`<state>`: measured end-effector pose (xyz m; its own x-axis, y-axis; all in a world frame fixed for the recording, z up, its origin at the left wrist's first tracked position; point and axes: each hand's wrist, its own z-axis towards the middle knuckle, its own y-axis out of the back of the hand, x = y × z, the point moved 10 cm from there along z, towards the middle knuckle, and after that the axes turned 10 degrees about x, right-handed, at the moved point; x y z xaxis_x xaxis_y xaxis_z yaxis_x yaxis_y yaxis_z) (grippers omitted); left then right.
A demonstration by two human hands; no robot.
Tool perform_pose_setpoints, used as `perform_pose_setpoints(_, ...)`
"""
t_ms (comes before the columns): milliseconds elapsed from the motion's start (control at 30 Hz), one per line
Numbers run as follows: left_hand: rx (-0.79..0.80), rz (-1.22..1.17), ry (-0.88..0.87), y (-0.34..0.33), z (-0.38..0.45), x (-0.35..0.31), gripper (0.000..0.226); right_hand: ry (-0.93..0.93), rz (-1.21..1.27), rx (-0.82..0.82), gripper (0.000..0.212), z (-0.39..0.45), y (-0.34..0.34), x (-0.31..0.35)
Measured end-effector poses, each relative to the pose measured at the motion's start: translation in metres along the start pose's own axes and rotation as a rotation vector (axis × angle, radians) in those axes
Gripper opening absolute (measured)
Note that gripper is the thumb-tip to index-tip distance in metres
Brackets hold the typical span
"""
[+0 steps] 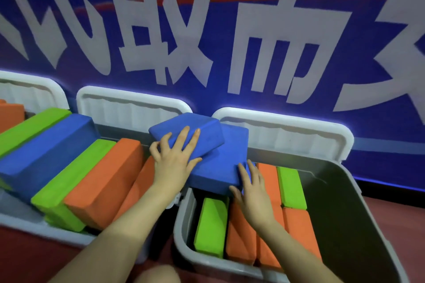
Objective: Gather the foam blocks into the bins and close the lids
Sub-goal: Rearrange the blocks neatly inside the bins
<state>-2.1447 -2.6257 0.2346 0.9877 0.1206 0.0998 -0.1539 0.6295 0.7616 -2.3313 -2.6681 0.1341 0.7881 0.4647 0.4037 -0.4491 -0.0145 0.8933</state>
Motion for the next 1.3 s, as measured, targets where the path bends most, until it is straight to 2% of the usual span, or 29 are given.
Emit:
perform_pose_setpoints(133, -0.02, 0.0, 0.025, -0.004, -0.01, -0.006, 0.074, -0.175, -0.038, 0.069, 0.089, -0.005, -0.018, -0.018)
perform_pose_setpoints(200, -0.051, 0.06, -0.034, -0.004, -0.016, -0.018, 0.071, -0.303, 0.139, 0.094, 0.095, -0.008, -0.027, -0.024)
perform_pose_setpoints(333, -0.058, 0.136, -0.023, -0.008, -0.02, -0.019, 0.064, -0.438, 0.407, 0.015, 0.096, -0.004, -0.032, -0.019)
perform_pose_setpoints(467, -0.024, 0.103, 0.033, -0.012, -0.013, -0.004, 0.06, -0.354, 0.755, -0.11, 0.097, -0.001, -0.035, -0.005)
perform_pose_setpoints(567, -0.031, 0.102, 0.019, -0.008, -0.003, 0.003, 0.057, -0.323, 0.819, -0.21, 0.085, 0.002, -0.018, 0.001)
perform_pose_setpoints(633, -0.055, 0.119, -0.022, -0.003, 0.001, 0.003, 0.054, -0.248, 0.73, -0.234, 0.072, 0.006, 0.001, 0.009)
perform_pose_setpoints(767, -0.127, 0.115, -0.075, 0.021, 0.015, -0.007, 0.05, -0.046, 0.359, -0.262, 0.058, 0.01, 0.052, 0.03)
perform_pose_setpoints(967, -0.189, 0.024, -0.14, 0.061, 0.048, -0.052, 0.047, 0.094, 0.196, -0.37, 0.051, -0.014, 0.138, 0.017)
perform_pose_setpoints(1133, -0.126, -0.108, -0.105, 0.097, 0.068, -0.103, 0.048, 0.099, 0.104, -0.4, 0.057, -0.036, 0.209, 0.001)
perform_pose_setpoints(1300, 0.031, -0.197, 0.024, 0.11, 0.064, -0.135, 0.05, -0.046, 0.06, -0.325, 0.059, -0.059, 0.236, -0.027)
